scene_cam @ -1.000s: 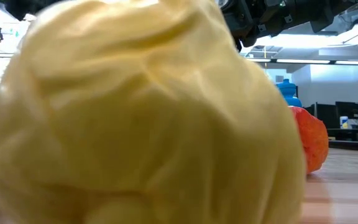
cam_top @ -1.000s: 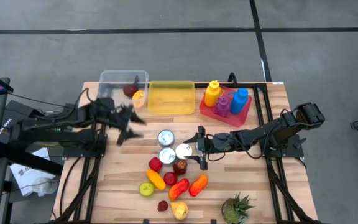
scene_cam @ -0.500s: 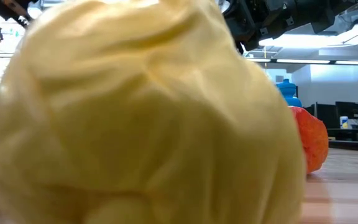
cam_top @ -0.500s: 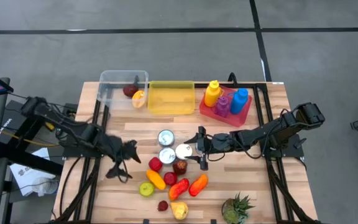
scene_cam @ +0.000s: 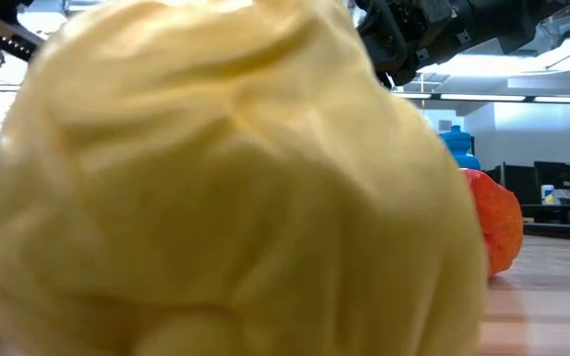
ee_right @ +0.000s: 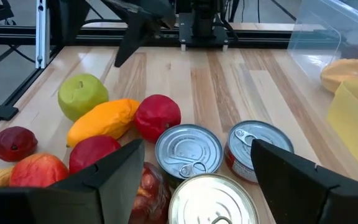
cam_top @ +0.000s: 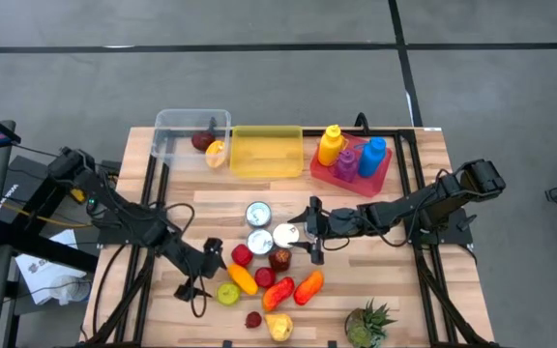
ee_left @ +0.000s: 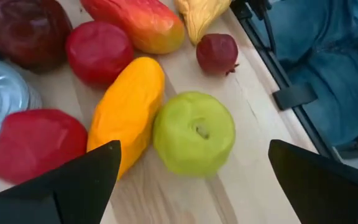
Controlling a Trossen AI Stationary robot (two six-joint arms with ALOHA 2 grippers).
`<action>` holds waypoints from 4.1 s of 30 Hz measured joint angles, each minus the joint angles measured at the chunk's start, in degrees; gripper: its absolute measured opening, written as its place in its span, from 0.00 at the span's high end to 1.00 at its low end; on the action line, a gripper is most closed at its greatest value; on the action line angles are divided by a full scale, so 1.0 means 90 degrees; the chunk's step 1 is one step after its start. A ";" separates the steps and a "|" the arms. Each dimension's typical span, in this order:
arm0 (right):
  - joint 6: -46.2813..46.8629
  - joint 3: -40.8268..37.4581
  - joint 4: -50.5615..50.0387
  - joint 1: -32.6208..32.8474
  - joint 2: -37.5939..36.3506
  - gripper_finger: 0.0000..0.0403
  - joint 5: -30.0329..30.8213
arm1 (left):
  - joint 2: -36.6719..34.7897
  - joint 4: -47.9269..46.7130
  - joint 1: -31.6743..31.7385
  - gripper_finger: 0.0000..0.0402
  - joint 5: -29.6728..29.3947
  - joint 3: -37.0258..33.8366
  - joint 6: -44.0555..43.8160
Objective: Pick & Place Food Item
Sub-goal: Put the green apple into the transparent bin, then put the top red apple into the transparent bin
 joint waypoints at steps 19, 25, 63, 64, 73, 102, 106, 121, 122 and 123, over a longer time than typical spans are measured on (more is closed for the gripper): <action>0.0101 0.0000 -0.0187 0.0029 0.0000 0.29 0.0160 | 0.1312 0.0416 -0.0151 0.00 0.0075 0.0427 0.0007; 0.0101 0.0000 -0.0173 0.0029 0.0000 0.29 0.0160 | 0.1609 0.0562 -0.0223 0.00 0.0051 0.0427 -0.0046; 0.0101 0.0005 -0.0168 0.0029 0.0000 0.29 0.0163 | 0.0304 0.0321 -0.0246 0.44 -0.0926 0.0142 0.0000; 0.0101 0.0005 -0.0168 0.0029 0.0000 0.29 0.0163 | 0.0037 0.0567 -0.0240 0.44 -0.0975 0.0013 0.0083; 0.0098 0.0007 -0.0161 0.0029 0.0000 0.29 0.0163 | -0.2117 0.4974 -0.0004 0.44 -0.1124 -0.2232 0.1075; 0.0037 0.0007 -0.0170 0.0029 0.0000 0.29 0.0158 | -0.2488 0.3873 0.6297 0.45 -0.4272 -0.1772 0.2823; 0.0028 0.0007 -0.0170 0.0029 0.0000 0.29 0.0155 | -0.2487 0.2922 0.7087 0.46 -0.4162 -0.1426 0.2829; 0.0041 0.0007 -0.0181 0.0080 0.0000 0.29 0.0136 | -0.2483 0.1554 0.8412 0.20 -0.3160 -0.1113 0.2606; 0.0042 0.0007 -0.0190 0.0078 0.0000 0.29 0.0136 | -0.2483 0.1545 0.8412 0.19 -0.3122 -0.1113 0.2600; 0.0042 0.0007 -0.0195 0.0078 0.0000 0.29 0.0136 | -0.2483 0.1542 0.8411 0.18 -0.3109 -0.1113 0.2599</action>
